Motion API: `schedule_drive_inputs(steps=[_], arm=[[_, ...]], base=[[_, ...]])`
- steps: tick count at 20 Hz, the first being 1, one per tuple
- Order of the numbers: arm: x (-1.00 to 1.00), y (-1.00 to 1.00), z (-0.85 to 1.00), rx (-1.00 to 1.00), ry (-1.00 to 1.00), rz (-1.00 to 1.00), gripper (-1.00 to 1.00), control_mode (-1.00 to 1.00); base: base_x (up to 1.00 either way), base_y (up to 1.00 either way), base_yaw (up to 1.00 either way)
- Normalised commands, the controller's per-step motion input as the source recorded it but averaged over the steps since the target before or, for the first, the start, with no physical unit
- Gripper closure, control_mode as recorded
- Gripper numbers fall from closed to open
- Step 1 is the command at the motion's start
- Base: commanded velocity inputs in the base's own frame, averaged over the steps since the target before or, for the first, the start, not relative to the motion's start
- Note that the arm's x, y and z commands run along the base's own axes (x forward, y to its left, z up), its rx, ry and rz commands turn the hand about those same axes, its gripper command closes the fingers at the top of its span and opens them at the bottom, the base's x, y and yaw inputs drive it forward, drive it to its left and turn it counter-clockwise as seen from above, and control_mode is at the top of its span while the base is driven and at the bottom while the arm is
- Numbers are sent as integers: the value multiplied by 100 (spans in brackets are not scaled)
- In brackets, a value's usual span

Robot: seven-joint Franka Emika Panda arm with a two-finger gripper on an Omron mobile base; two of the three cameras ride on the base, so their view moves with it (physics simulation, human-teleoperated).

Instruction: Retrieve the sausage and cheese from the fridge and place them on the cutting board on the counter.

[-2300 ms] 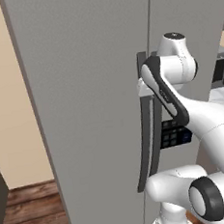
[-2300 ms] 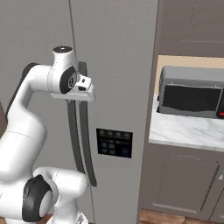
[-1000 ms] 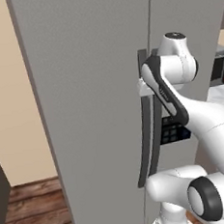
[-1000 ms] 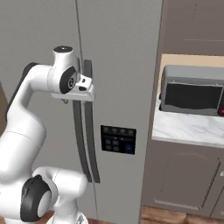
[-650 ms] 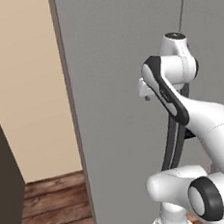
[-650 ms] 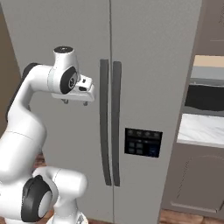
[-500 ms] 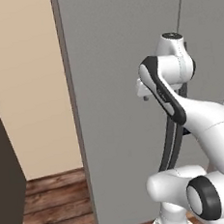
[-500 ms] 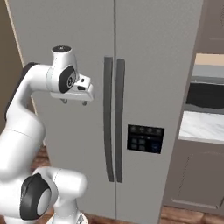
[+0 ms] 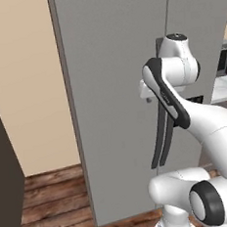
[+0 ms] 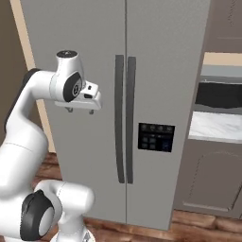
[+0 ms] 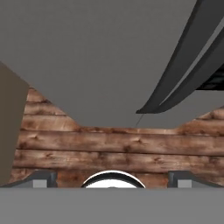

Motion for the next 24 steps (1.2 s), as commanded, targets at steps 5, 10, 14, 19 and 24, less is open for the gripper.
schedule_drive_inputs(steps=[5, 10, 14, 19, 24], arm=[[0, 0, 0, 0, 0, 0, -100, 100], [0, 0, 0, 0, 0, 0, -100, 100], [0, 0, 0, 0, 0, 0, -100, 100], [0, 0, 0, 0, 0, 0, -100, 100], [0, 0, 0, 0, 0, 0, -100, 100]], base=[[1, 0, 0], [-56, 0, 0], [-47, 0, 0], [-1, 0, 0], [0, 0, 0]])
